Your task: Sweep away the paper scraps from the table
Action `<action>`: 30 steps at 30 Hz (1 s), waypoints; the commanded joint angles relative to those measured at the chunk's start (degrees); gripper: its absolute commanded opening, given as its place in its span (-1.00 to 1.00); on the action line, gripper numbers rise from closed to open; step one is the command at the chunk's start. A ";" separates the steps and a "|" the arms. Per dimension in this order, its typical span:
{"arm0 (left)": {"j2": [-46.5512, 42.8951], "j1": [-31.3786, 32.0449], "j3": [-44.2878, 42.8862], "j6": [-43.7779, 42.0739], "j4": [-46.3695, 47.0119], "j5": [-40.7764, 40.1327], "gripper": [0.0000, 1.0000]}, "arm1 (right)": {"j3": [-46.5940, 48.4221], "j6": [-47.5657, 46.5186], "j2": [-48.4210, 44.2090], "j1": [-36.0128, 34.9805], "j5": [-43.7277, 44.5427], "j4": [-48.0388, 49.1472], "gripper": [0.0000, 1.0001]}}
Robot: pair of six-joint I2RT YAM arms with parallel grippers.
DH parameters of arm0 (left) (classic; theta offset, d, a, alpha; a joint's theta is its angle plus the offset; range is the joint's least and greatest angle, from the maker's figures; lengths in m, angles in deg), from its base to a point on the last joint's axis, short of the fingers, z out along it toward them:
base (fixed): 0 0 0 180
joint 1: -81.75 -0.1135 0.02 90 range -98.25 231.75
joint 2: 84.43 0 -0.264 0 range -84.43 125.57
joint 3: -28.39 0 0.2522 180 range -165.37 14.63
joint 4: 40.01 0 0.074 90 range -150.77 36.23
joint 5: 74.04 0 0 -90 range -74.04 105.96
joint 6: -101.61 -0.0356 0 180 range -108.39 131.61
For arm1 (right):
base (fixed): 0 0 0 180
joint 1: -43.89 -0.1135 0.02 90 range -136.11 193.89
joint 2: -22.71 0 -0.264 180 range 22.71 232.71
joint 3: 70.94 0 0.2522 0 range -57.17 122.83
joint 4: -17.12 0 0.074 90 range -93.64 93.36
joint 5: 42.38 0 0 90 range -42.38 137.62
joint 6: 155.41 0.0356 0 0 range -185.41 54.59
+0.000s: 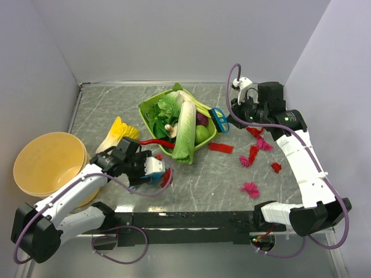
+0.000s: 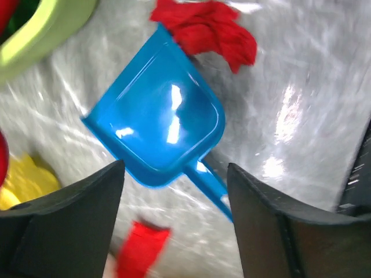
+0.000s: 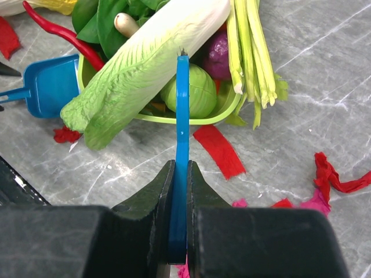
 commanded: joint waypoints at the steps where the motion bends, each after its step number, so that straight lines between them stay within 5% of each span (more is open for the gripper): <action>1: 0.55 -1.18 -3.23 19.42 -5.69 -3.81 0.54 | 0.63 0.24 0.58 0.15 -0.35 1.56 -1.00; 13: 3.80 -2.24 1.52 26.21 -3.59 -8.84 0.61 | 2.21 1.30 2.61 0.15 -2.29 1.56 -1.00; 24: 18.83 -2.24 -4.37 33.24 -7.10 -12.53 0.40 | 1.94 0.60 1.20 0.06 -0.80 1.21 -1.00; 30: 17.00 -2.15 -3.41 33.24 -5.88 -12.97 0.23 | 2.21 0.51 1.29 -0.02 -0.71 1.12 -1.00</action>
